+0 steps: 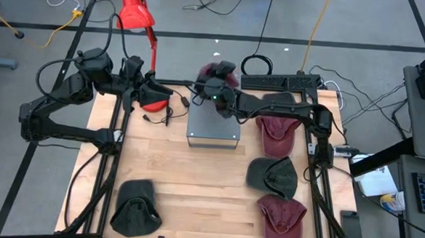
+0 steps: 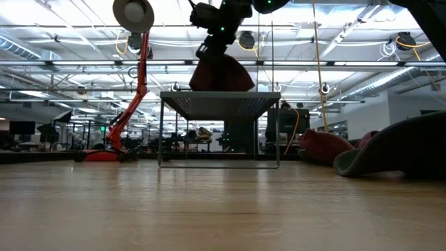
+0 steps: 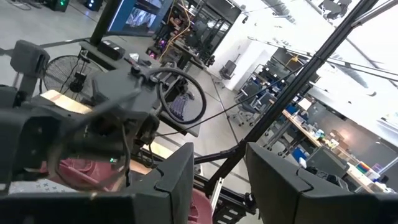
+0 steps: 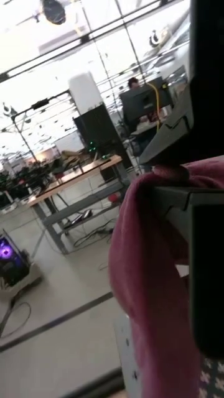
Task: Pick & Place hat
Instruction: Put the left red cap on the shelf
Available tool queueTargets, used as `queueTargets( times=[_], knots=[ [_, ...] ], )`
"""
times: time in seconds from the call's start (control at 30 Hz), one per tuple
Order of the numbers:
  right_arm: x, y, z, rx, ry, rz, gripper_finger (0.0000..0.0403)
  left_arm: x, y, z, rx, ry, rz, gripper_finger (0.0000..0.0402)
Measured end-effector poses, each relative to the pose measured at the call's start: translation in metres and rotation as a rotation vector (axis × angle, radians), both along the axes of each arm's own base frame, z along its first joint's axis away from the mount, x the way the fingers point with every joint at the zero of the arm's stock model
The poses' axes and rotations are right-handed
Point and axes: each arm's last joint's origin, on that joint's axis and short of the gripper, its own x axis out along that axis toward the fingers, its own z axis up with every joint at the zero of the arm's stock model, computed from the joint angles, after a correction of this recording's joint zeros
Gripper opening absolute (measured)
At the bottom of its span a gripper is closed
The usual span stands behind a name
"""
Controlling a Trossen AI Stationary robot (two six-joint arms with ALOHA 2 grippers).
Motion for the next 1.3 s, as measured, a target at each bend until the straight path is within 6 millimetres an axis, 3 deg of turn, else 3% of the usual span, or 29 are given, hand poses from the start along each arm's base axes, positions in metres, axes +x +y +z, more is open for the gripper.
queueTargets(
  times=[0.27, 1.3],
  knots=[
    [-0.005, 0.003, -0.015, 0.083, 0.024, -0.033, 0.0037, 0.0, -0.001, 0.0, -0.003, 0.001, -0.036, 0.015],
    [-0.005, 0.063, -0.03, 0.134, 0.07, 0.006, 0.0055, 0.0, -0.002, 0.0, -0.007, 0.003, -0.086, 0.015]
  ],
)
